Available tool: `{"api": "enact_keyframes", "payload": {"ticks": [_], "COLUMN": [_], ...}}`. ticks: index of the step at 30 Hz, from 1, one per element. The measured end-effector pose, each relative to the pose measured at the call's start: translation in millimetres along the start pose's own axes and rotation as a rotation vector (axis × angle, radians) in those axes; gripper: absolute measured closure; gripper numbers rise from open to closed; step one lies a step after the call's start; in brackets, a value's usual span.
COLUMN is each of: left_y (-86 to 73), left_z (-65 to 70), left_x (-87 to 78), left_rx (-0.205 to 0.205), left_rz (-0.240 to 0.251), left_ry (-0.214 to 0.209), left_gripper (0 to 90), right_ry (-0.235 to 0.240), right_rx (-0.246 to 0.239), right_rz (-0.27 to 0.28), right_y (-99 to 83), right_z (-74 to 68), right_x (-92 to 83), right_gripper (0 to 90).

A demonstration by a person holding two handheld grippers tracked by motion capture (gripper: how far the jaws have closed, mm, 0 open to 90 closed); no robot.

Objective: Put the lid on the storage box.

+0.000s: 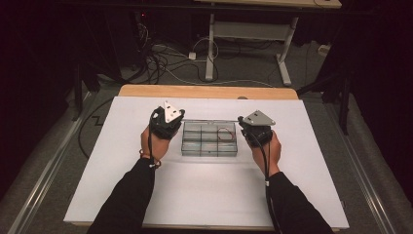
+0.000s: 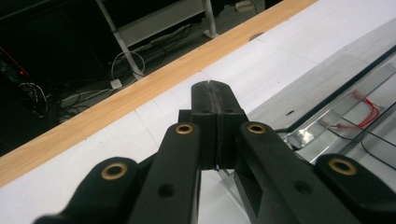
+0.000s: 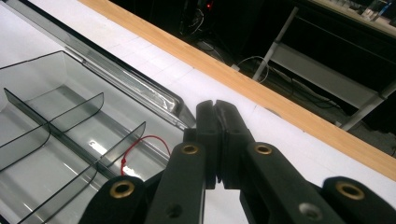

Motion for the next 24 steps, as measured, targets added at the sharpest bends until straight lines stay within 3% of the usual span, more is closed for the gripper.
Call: {"api": "enact_keyframes", "payload": {"ticks": [24], "left_y": [-16.4], "left_z": [15.2], "left_x": [-4.8], "left_rx": [0.027], "left_rz": [-0.035], "left_ry": [-0.001], "left_gripper": [85.7], "right_ry": [0.003], "right_rx": [0.003], "right_rz": [0.016], "right_y": [-19.2], "right_z": [-7.6], "right_x": [-10.0], "right_gripper": [89.3]}}
Point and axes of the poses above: each handheld gripper's, and its own axes: x roughly forward along the jaws, y roughly out of its top, z roughly to its right, the point moved 4 cm from there along x, roughly forward along the jaws, and after that the axes turned 11 degrees about x, right-handed, at the moved point
